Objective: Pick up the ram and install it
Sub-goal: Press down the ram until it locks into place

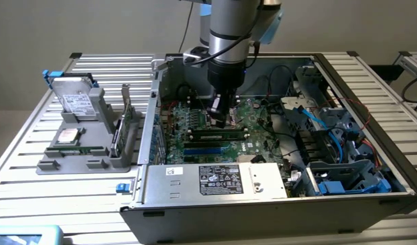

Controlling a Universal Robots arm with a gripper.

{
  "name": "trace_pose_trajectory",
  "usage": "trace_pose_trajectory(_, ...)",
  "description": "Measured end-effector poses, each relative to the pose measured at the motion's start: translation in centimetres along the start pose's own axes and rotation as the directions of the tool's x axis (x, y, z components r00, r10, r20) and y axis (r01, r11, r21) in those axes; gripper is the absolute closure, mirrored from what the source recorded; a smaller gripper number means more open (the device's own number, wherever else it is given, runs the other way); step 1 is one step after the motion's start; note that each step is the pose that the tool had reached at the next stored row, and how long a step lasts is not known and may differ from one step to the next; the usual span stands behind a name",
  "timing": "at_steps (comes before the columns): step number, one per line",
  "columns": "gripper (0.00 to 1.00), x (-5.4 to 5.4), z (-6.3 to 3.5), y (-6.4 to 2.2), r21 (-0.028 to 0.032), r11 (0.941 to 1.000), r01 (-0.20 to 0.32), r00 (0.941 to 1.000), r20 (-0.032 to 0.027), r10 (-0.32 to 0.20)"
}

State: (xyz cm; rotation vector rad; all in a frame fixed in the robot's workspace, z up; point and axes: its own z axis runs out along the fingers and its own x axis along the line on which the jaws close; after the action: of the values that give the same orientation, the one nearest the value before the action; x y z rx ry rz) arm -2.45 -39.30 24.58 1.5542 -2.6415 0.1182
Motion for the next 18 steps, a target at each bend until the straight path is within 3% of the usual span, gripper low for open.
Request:
trace_pose_trajectory(7, 0.89, 0.01, -0.01, 0.00, -0.0048, 0.9963, -0.085, 0.9963, -0.0019, 0.085)
trace_pose_trajectory(14, 0.89, 0.00, 0.00, 0.00, 0.0064, 0.9884, -0.152, 0.9884, -0.0005, 0.152)
trace_pose_trajectory(18, 0.89, 0.00, 0.00, 0.00, 0.0057, 0.9804, -0.197, 0.9804, -0.0017, 0.197)
